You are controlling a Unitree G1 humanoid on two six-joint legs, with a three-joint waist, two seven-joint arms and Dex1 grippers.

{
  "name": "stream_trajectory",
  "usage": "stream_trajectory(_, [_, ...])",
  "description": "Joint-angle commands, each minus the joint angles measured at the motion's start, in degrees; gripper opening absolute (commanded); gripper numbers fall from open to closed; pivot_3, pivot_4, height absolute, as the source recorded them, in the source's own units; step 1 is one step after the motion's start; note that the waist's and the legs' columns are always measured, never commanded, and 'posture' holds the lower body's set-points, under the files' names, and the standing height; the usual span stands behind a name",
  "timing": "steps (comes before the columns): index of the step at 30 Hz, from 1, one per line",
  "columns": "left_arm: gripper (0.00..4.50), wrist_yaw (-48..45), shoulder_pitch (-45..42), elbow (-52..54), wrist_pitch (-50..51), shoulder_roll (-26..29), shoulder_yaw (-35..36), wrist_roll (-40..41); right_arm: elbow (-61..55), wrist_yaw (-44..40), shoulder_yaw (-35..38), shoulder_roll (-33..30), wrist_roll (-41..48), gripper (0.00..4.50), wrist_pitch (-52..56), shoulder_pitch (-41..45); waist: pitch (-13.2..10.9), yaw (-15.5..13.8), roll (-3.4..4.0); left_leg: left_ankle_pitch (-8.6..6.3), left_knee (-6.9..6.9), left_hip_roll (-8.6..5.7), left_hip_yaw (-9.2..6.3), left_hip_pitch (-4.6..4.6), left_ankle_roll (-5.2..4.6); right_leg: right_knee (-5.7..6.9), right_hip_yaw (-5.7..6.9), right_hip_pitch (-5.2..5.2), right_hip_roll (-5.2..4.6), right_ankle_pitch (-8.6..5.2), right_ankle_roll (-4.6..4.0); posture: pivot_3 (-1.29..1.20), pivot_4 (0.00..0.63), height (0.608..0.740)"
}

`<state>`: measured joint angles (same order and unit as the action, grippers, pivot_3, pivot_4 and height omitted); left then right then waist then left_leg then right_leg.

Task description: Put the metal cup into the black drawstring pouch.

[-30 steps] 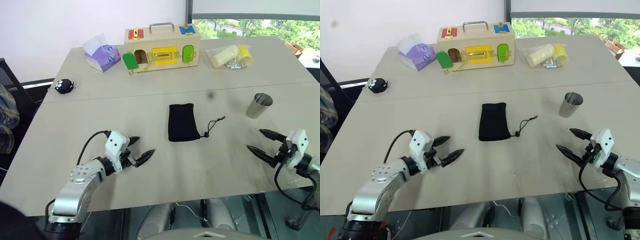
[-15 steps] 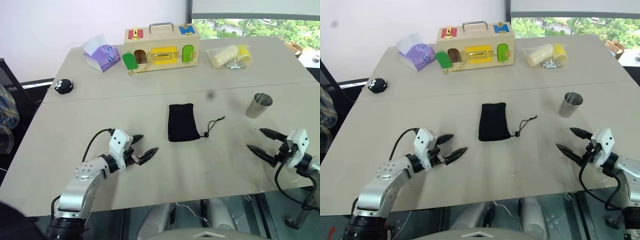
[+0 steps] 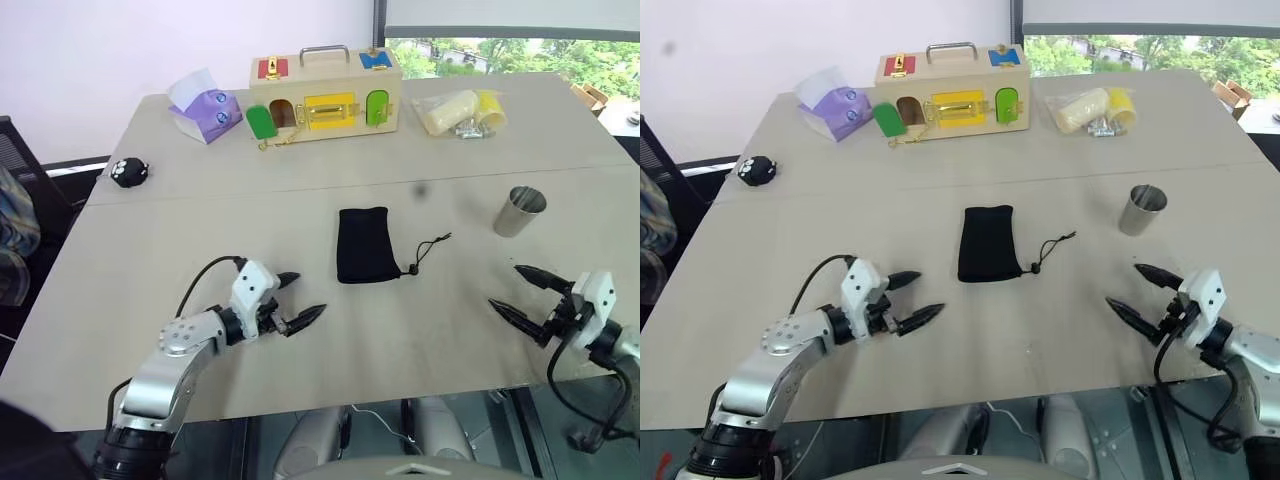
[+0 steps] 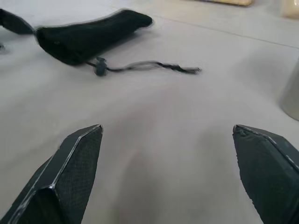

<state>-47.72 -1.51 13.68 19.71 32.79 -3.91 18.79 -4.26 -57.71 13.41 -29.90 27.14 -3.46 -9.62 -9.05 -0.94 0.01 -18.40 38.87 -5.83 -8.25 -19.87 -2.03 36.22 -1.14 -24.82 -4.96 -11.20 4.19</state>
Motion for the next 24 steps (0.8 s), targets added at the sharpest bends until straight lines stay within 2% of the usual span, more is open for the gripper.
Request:
stream_trajectory(1, [4.46,-2.3,-1.4,0.2,-2.9,1.3,-2.2,-2.3,-8.8,3.3,-0.7,1.3,1.1,4.50,1.2,-3.5,0.0,0.1,0.00,0.00,0.00,-0.01,0.02,0.00,0.00,0.00,-0.02,0.00,-0.01,0.00,0.00,0.00,0.150,0.710])
stream_trajectory(10, [4.46,-2.3,-6.4,-4.0,-7.3,-0.4,-5.8,-6.4,-25.3,15.2,-8.6,8.6,-3.8,4.50,2.7,-12.0,0.0,0.1,-0.01,-0.01,-0.06,-0.01,0.03,0.02,0.01,0.00,-0.04,-0.04,0.03,0.00,0.01,0.00,0.150,0.710])
stream_trajectory(17, [4.46,-1.3,-8.0,-6.3,-11.1,-2.0,-5.6,-8.5,-30.2,19.6,-12.4,10.1,-5.4,4.50,3.9,-14.8,0.0,0.1,-0.01,-0.01,-0.06,0.00,0.02,0.03,0.01,0.00,-0.01,-0.05,0.06,-0.01,0.01,0.00,0.150,0.710])
stream_trajectory(24, [4.46,-1.5,-10.3,-8.1,-14.0,-2.6,-4.3,-8.9,-30.2,20.6,-12.7,9.6,-5.0,4.50,3.8,-15.3,0.0,0.1,-0.02,0.00,-0.06,0.00,0.00,0.03,0.02,0.01,0.01,-0.04,0.06,-0.01,0.02,0.00,0.150,0.710])
